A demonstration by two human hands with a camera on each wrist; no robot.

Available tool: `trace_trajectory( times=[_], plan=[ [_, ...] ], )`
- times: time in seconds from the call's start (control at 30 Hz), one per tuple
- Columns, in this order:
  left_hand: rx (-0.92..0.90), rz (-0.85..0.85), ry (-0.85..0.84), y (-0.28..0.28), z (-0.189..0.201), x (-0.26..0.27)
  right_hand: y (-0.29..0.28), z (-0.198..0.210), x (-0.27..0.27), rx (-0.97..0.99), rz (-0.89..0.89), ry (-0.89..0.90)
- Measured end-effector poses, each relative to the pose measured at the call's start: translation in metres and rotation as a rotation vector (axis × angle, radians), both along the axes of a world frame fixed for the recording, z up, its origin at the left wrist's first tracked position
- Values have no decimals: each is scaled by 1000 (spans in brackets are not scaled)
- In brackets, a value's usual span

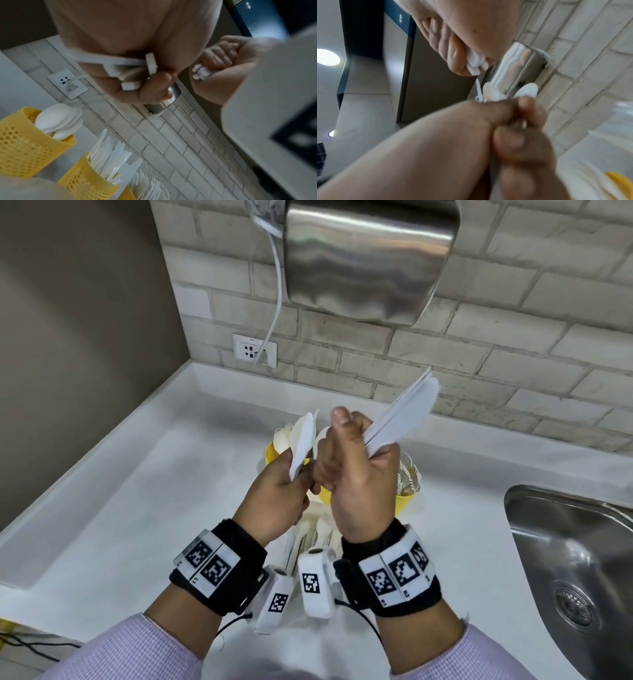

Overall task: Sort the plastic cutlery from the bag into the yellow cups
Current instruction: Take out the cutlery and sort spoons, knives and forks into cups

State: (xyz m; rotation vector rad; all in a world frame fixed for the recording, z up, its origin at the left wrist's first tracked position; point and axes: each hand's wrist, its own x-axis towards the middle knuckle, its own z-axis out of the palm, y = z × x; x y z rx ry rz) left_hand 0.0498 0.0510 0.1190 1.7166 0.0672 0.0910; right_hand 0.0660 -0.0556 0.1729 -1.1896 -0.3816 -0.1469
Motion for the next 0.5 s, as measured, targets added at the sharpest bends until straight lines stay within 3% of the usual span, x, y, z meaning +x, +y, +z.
trace_trajectory(
  times=[0.07,0.17,0.27,0.5],
  plan=[
    [14,6,-30,1,3,0,-11,7,6,-45,-42,19],
    [112,32,-114,1,0,4,-22,7,16,-282,-174,-24],
    [127,77,-141,-2,-3,6,-23,-1,19,-482,-144,-30],
    [52,15,-122,-3,-1,4,-20,-10,18,-459,-29,11]
  ],
)
